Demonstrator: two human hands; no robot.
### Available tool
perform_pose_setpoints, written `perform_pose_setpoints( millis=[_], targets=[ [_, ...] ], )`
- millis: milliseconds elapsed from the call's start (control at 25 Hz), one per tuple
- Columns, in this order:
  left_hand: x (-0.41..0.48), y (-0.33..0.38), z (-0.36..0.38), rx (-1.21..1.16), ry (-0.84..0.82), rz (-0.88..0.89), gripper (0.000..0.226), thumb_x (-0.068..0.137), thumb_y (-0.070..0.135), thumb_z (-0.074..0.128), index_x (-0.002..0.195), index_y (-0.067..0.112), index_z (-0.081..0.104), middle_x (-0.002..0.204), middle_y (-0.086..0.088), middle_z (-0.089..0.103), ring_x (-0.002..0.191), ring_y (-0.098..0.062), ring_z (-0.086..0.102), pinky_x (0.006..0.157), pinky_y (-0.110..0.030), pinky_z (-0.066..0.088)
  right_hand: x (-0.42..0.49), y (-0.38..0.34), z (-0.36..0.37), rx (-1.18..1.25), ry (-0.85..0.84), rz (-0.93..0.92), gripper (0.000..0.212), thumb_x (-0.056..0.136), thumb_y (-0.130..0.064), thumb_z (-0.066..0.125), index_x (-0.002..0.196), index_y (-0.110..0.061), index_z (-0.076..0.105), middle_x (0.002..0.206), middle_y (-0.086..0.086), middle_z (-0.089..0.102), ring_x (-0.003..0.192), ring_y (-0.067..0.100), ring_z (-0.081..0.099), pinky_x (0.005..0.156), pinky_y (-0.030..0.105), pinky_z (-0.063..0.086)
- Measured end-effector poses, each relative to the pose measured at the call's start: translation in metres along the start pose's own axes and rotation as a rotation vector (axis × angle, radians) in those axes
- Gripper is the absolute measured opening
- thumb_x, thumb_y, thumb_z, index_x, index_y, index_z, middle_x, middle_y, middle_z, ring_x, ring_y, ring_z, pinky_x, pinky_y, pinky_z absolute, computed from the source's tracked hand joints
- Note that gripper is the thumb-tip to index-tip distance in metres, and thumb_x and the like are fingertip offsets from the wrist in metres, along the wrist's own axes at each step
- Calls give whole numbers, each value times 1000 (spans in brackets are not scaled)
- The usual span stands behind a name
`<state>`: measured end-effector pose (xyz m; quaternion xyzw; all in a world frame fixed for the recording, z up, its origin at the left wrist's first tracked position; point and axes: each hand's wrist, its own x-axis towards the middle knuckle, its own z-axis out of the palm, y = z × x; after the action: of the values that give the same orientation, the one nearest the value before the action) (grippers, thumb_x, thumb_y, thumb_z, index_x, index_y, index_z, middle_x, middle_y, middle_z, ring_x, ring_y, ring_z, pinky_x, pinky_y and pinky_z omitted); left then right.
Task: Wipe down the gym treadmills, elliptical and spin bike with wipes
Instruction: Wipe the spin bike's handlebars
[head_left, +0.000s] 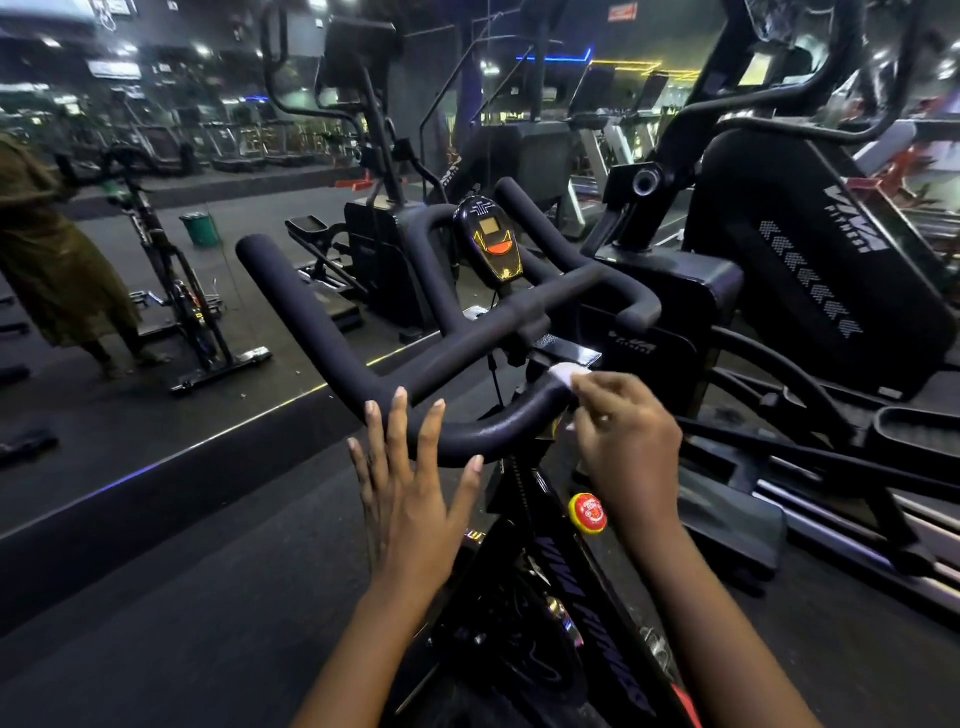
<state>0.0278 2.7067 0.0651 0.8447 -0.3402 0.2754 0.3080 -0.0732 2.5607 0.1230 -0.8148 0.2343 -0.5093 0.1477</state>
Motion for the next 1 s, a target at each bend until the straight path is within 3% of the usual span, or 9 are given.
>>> perform_pose_setpoints(
  millis=[200,320,480,600,720,800,1000],
  targets=[
    [0,3,0,20,5,-5,66,94,65,14,142,24,31,157,-9,18,147,-28,3,116,-50,3,-16,3,20,85,35,75,35,65,9,73,95,-8,74,83,7,67,68,14,62,68,20,43],
    [0,2,1,26,5,0,65,94,65,15,141,23,32,157,-9,20,146,-30,6,116,-51,4,-40,-18,20,153,31,13,36,64,5,70,97,-10,73,84,6,64,80,11,55,71,18,43],
    [-1,0,3,54,12,16,62,95,61,20,141,21,34,155,-12,23,145,-32,9,115,-54,9,-39,-35,7,165,-166,-252,37,66,-5,65,101,-14,72,95,3,68,83,15,65,74,20,46],
    [0,1,1,54,5,7,66,94,65,14,140,22,36,155,-10,24,145,-30,8,115,-52,7,17,-21,-5,-11,-187,-305,39,66,-3,63,101,-17,72,101,2,71,88,24,66,78,27,47],
    [0,1,0,62,0,9,66,94,65,13,140,22,35,155,-10,25,145,-30,9,114,-53,7,60,-15,-5,-333,-552,-279,32,83,-11,57,110,-24,67,113,-1,64,108,22,57,83,32,46],
    [1,0,1,64,2,12,66,94,65,14,139,22,37,154,-11,26,145,-31,11,114,-54,9,59,-18,0,-421,-665,-290,27,90,-19,50,112,-22,64,113,0,61,112,20,53,86,30,41],
    [0,-2,2,94,-1,36,60,91,58,30,140,23,35,154,-11,26,144,-32,12,113,-54,10,9,-54,13,-201,-648,-410,27,93,-13,43,116,-10,59,113,9,57,109,26,49,89,33,39]
  ],
)
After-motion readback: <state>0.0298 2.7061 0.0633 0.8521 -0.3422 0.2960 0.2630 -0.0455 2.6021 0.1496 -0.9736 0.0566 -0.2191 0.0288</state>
